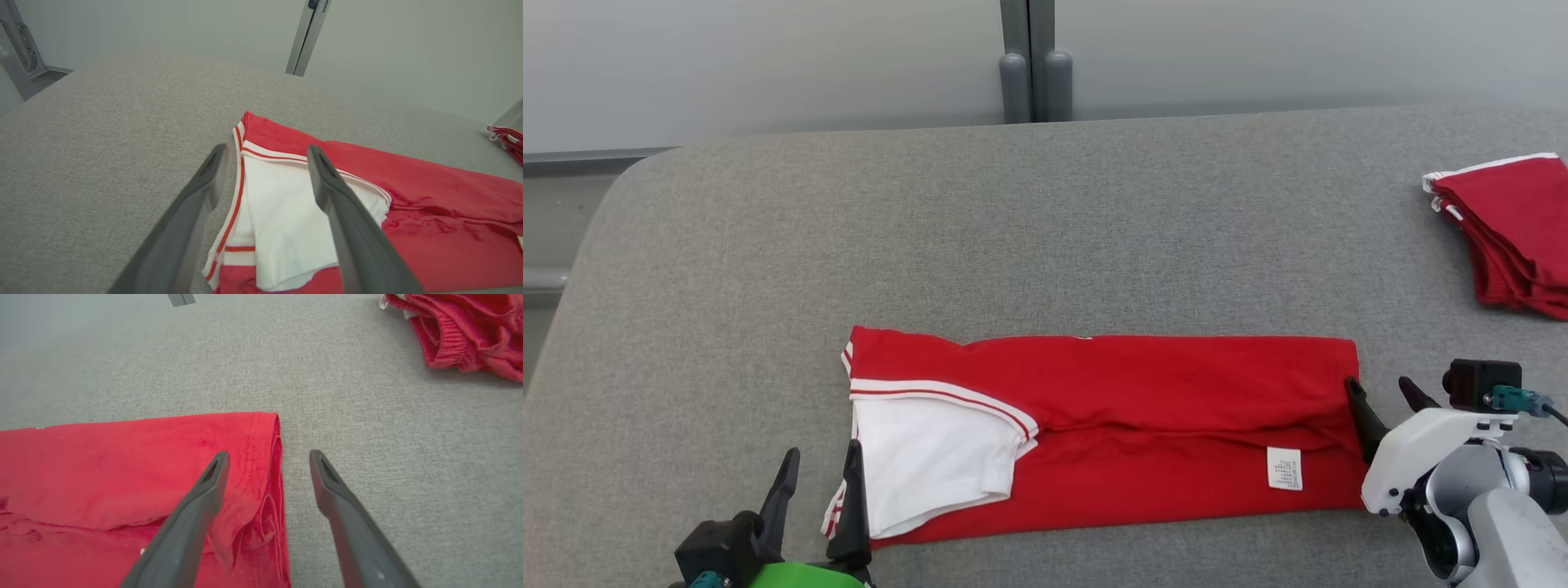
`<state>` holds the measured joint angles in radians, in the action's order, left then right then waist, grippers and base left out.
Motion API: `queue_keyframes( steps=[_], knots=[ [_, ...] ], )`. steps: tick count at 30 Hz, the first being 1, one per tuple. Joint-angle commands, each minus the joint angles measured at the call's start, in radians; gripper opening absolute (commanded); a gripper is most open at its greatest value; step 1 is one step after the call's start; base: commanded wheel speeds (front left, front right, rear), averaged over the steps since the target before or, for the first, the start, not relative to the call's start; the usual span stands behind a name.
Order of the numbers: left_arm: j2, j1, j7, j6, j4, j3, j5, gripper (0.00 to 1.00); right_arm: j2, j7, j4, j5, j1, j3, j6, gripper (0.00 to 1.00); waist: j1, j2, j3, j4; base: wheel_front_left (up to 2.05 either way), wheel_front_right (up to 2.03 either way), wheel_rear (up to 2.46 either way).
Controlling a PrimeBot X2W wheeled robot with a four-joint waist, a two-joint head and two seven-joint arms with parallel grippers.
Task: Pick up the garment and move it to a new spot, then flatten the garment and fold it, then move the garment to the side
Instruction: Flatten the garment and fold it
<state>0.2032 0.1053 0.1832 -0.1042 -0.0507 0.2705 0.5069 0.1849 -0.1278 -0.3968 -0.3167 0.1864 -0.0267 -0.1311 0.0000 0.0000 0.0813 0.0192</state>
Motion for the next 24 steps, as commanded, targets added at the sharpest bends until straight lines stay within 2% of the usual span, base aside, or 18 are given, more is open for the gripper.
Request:
queue_keyframes(
  steps=[1, 16, 17, 18, 21, 22, 24],
  knots=[
    [0.000, -0.020, 0.005, 0.004, -0.004, 0.000, -0.003, 1.00, 0.007, -0.009, -0.019, 0.000, 0.009, 0.004, 0.001, 1.00, 0.0000, 0.0000, 0.003, 0.007, 0.00, 0.00, 0.00],
    [0.003, -0.031, 0.017, -0.003, -0.015, -0.002, 0.012, 1.00, 0.024, -0.030, -0.162, -0.042, 0.017, 0.089, 0.001, 0.99, 0.0000, 0.0000, 0.016, 0.010, 0.00, 0.00, 0.00],
    [0.002, -0.032, 0.018, -0.002, -0.015, -0.003, 0.014, 1.00, 0.022, -0.030, -0.170, -0.044, 0.020, 0.096, 0.000, 0.81, 0.0000, 0.0000, 0.016, 0.010, 0.00, 0.00, 0.00],
    [0.001, -0.034, 0.019, -0.002, -0.015, -0.004, 0.015, 1.00, 0.019, -0.030, -0.179, -0.050, 0.024, 0.104, 0.000, 0.48, 0.0000, 0.0000, 0.016, 0.009, 0.00, 0.00, 0.00],
    [0.002, -0.037, 0.021, -0.003, -0.015, -0.005, 0.017, 1.00, 0.020, -0.029, -0.207, -0.057, 0.038, 0.117, 0.000, 0.06, 0.0000, 0.0000, 0.015, 0.009, 0.00, 0.00, 0.00],
    [0.004, -0.038, 0.022, -0.003, -0.015, -0.005, 0.018, 1.00, 0.022, -0.029, -0.216, -0.060, 0.044, 0.121, 0.000, 0.00, 0.0000, 0.0000, 0.015, 0.009, 0.00, 0.00, 0.00],
    [0.007, -0.042, 0.022, -0.003, -0.014, -0.006, 0.017, 1.00, 0.026, -0.024, -0.232, -0.063, 0.060, 0.122, 0.001, 0.00, 0.0000, 0.0000, 0.014, 0.009, 0.00, 0.00, 0.00]
  ],
)
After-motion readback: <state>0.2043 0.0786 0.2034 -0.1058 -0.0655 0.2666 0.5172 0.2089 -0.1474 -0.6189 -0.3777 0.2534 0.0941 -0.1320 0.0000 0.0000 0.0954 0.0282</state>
